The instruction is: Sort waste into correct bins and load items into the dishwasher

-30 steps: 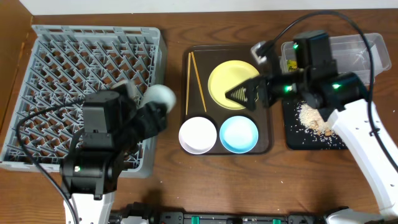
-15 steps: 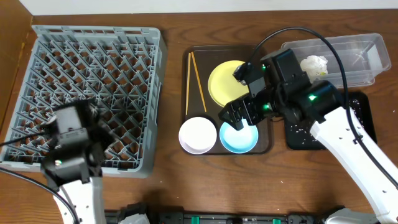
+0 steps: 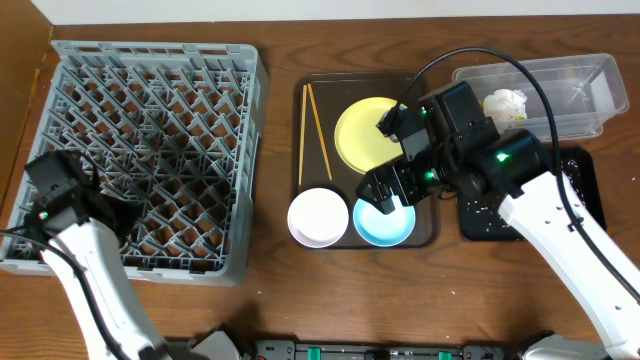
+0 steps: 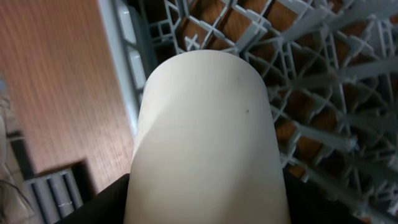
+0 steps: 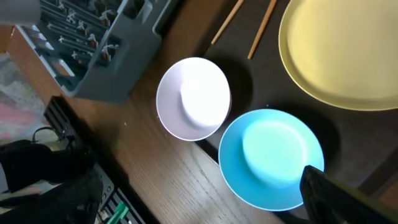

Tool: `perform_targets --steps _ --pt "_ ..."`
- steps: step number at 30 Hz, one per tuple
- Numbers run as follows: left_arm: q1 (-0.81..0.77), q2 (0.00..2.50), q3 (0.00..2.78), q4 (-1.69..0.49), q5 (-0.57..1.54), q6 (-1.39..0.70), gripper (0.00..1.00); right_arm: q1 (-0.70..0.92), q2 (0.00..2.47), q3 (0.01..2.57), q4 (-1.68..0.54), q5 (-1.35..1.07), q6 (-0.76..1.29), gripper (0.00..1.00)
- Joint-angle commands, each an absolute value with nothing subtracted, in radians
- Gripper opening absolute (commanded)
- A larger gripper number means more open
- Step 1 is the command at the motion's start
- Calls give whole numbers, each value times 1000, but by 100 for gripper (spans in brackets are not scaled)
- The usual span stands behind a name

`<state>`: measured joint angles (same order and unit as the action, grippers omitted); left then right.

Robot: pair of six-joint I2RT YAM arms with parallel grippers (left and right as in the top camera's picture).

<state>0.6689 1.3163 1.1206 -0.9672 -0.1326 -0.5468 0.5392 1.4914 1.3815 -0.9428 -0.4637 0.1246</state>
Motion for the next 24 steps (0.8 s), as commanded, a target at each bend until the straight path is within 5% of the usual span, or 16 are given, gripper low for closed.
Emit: perform_targets --steps 1,7,14,24 --pt "728 1377 1128 -940 -2 -551 65 545 1491 1389 -949 -460 114 99" --pt "852 1441 1129 -929 203 -550 94 546 1491 1389 -965 -460 113 99" --pt "857 1396 1216 -1025 446 -359 96 545 1491 1389 -941 -440 88 98" --pt "273 1224 1412 -1123 451 49 96 508 1477 1389 -735 -389 243 99"
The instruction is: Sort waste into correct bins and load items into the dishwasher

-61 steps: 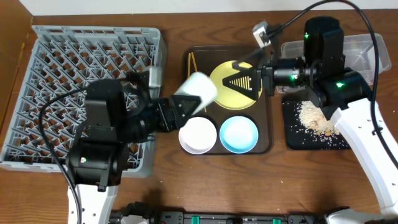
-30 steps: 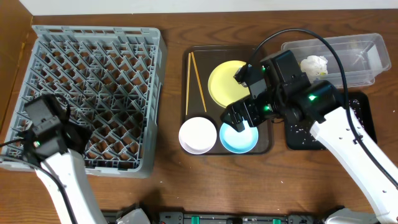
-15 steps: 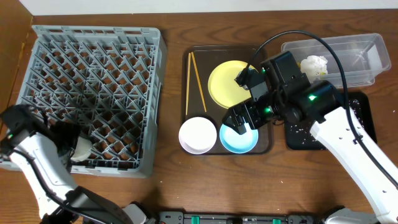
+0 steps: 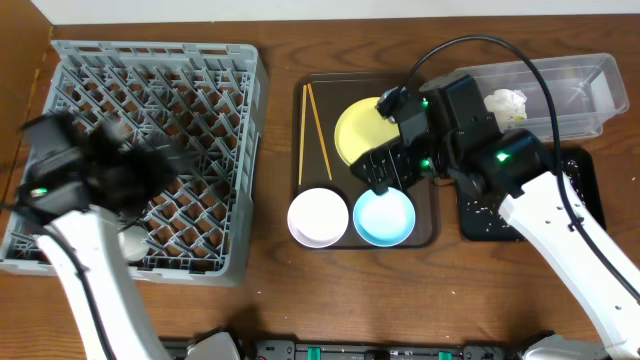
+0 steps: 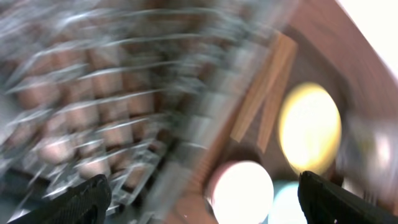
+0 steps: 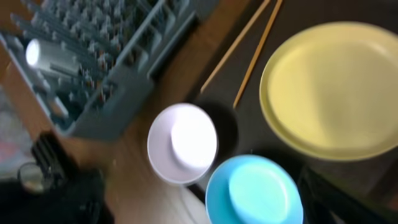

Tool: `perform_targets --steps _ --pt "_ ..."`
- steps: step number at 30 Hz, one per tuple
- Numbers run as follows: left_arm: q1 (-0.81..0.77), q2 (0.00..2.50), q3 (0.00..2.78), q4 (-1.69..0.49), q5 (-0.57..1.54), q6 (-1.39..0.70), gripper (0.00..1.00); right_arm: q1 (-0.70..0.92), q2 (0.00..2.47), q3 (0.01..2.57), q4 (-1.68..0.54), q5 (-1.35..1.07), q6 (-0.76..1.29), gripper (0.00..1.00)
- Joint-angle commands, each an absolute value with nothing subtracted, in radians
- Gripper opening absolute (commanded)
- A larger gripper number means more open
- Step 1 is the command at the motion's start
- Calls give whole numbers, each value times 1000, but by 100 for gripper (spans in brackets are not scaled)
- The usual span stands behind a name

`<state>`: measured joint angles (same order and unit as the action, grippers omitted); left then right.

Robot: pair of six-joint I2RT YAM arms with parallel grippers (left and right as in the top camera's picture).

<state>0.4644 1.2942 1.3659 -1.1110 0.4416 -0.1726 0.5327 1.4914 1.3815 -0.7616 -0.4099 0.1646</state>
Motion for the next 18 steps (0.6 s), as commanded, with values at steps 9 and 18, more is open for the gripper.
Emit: perform_targets --steps 9,18 --pt "-225 1132 1414 -1120 93 56 98 468 1459 1389 -722 -393 247 99" --pt "-282 1145 1414 -1121 93 56 98 488 1459 1389 -775 -393 247 99"
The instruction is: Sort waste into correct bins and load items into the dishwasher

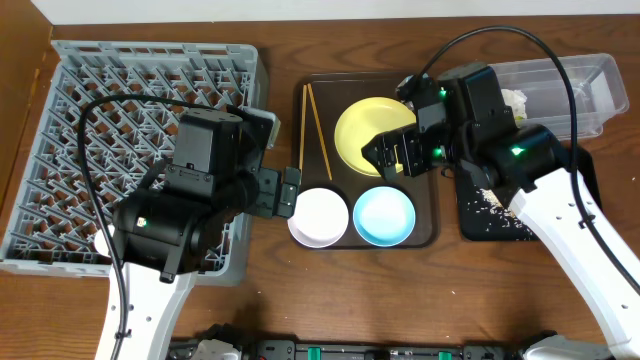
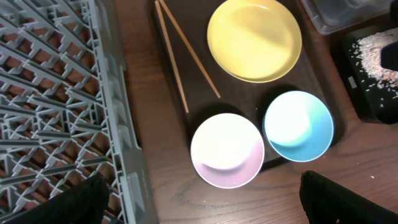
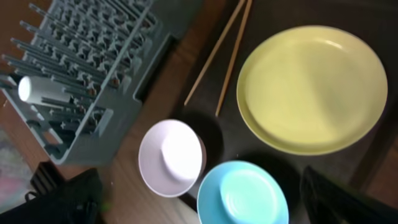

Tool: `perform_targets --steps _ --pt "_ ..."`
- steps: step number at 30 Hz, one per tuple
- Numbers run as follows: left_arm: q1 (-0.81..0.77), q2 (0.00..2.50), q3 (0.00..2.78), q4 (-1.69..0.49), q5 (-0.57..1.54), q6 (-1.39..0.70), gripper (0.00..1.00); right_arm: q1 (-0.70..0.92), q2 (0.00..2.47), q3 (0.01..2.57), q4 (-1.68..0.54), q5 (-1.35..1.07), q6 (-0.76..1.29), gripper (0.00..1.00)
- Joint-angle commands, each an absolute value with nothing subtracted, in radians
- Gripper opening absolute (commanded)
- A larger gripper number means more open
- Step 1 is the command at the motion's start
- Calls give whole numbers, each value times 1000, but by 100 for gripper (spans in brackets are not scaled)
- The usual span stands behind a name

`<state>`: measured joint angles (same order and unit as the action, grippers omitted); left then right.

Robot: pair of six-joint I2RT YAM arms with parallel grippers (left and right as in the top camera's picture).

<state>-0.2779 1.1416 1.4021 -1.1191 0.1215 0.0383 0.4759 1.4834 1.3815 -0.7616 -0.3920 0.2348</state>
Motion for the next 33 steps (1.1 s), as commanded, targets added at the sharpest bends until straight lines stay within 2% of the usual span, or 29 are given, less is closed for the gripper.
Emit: perform_targets --steps 1,4,10,17,21,26,33 --pt "-282 1145 1414 -1121 93 56 98 490 1459 1389 -778 -393 247 99" --pt "-282 1145 1414 -1121 93 56 98 491 1459 1389 -782 -395 248 99" --pt "-282 1145 1414 -1121 93 56 98 460 1359 1389 -842 -358 35 99" --pt "-282 1145 1414 -1121 93 56 98 453 1093 1316 -823 -57 -113 99" --pt "-282 1145 1414 -1121 93 56 98 408 908 1130 -678 -9 -201 99" --pt "-282 1145 1414 -1121 93 56 98 330 640 793 -440 -36 -198 99" --pt "-282 1145 1414 -1121 93 56 98 221 289 464 -407 -39 -195 99"
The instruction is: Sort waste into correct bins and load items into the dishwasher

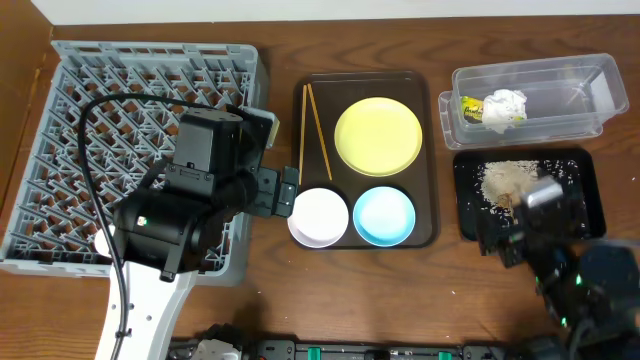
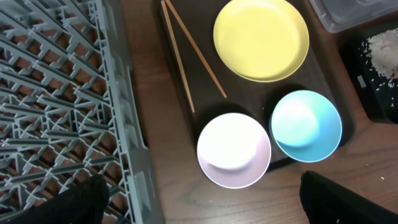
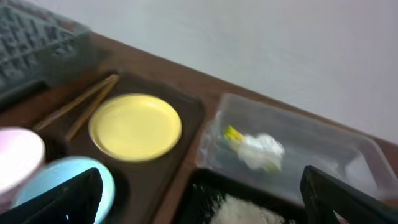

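My left gripper (image 2: pixel 202 190) hangs open and empty over the right edge of the grey dish rack (image 1: pixel 150 70), just left of the white bowl (image 2: pixel 233 149). On the dark tray (image 1: pixel 425 85) lie two chopsticks (image 2: pixel 186 53), a yellow plate (image 1: pixel 378 135), the white bowl and a blue bowl (image 1: pixel 384 215). A white cup (image 1: pixel 99 243) shows in the rack's front left, partly behind my left arm. My right gripper (image 3: pixel 200 180) is open and empty, low at the table's front right, facing the tray and bins.
A clear bin (image 1: pixel 590 95) at the back right holds crumpled paper (image 1: pixel 505 105) and a yellow wrapper. In front of it a black bin (image 1: pixel 580 165) holds a heap of rice (image 1: pixel 505 180). My right arm (image 1: pixel 560 260) partly overlaps that black bin.
My right arm has gone from above the yellow plate to the front right of the table by the black bin. The left gripper has barely shifted beside the white bowl.
My left gripper was shut on a white cup at the rack's front left while the right hovered over the blue bowl. Then the cup lay in the rack. Then the left gripper stood open by the white bowl, the right over the yellow plate, now withdrawn.
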Tool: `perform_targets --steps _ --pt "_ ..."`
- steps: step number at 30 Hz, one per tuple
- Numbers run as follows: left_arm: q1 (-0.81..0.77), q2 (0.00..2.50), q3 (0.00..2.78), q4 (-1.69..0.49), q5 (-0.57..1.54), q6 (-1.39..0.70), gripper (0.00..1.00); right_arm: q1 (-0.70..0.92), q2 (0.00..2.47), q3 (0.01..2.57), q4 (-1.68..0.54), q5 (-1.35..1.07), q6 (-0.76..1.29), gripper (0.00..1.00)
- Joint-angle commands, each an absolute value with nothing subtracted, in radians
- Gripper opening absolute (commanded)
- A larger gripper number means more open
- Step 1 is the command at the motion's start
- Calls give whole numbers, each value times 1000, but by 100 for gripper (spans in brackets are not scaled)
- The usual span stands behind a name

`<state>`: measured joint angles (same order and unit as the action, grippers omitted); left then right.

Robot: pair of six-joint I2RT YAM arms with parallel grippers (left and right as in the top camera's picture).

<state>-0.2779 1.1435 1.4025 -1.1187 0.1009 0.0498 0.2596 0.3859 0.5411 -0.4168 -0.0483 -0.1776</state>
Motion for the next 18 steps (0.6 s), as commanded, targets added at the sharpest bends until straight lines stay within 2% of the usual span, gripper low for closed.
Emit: perform_targets --steps 1,9,14,18 --pt "-282 1145 1414 -1121 93 56 98 208 239 419 -400 -39 -195 99" --pt "-282 1145 1414 -1121 93 56 98 144 7 175 -289 -119 -195 99" --pt "-282 1145 1414 -1121 93 56 98 141 6 13 -59 -121 -196 99" --pt "-282 1145 1414 -1121 93 56 98 144 5 6 -51 -121 -196 99"
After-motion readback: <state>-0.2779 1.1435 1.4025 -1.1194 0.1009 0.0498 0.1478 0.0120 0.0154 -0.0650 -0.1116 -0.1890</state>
